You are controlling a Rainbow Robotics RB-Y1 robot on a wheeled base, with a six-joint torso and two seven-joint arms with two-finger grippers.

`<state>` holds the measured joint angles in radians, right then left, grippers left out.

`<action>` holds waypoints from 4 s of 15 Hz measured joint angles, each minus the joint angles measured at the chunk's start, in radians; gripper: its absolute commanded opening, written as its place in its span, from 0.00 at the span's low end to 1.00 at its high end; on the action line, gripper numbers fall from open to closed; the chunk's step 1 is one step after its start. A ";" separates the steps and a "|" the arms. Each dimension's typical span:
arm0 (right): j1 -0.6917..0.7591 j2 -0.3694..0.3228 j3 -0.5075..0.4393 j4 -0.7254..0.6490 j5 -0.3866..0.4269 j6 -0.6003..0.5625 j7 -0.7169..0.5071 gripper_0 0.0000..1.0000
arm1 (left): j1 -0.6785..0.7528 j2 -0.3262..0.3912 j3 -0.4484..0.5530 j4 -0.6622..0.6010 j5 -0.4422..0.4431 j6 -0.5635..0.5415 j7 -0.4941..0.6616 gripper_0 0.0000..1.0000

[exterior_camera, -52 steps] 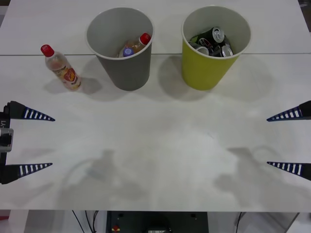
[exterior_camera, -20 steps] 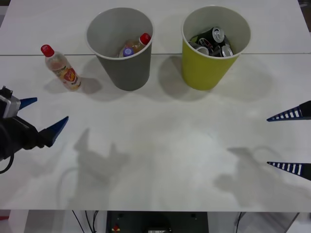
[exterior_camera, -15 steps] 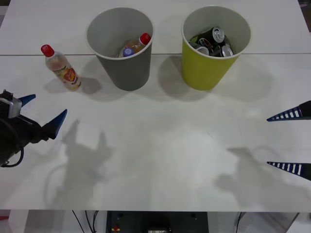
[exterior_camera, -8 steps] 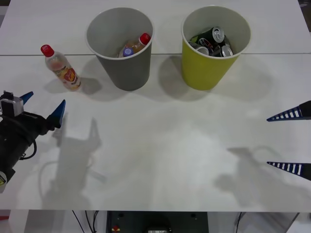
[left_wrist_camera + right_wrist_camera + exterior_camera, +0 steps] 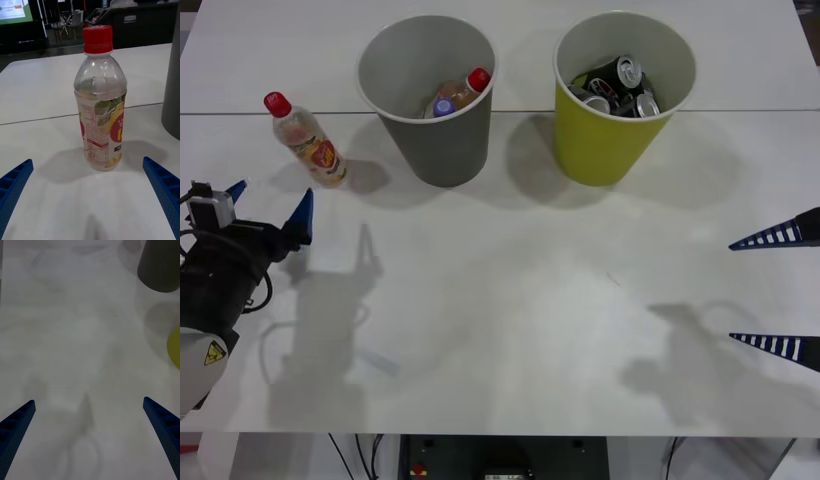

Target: Put the can into the green bin and the plastic bottle into the gray bin

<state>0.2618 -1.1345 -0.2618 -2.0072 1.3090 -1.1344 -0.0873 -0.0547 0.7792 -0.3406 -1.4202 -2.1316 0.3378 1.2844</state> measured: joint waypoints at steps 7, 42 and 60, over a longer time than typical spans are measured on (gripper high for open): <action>0.000 0.000 0.000 0.000 0.000 0.000 0.000 1.00 | -0.093 -0.062 -0.005 0.080 0.000 -0.001 -0.019 1.00; 0.000 0.000 0.000 0.000 0.000 0.000 0.000 1.00 | -0.462 -0.147 -0.168 0.466 0.084 -0.003 -0.022 0.00; 0.000 0.000 0.000 0.000 0.000 0.000 0.000 1.00 | -0.101 0.057 0.495 -0.380 0.143 -1.325 -0.130 0.00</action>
<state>0.2618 -1.1345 -0.2618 -2.0070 1.3090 -1.1345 -0.0873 -0.1554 0.8362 0.1542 -1.8001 -1.9888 -0.9867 1.1546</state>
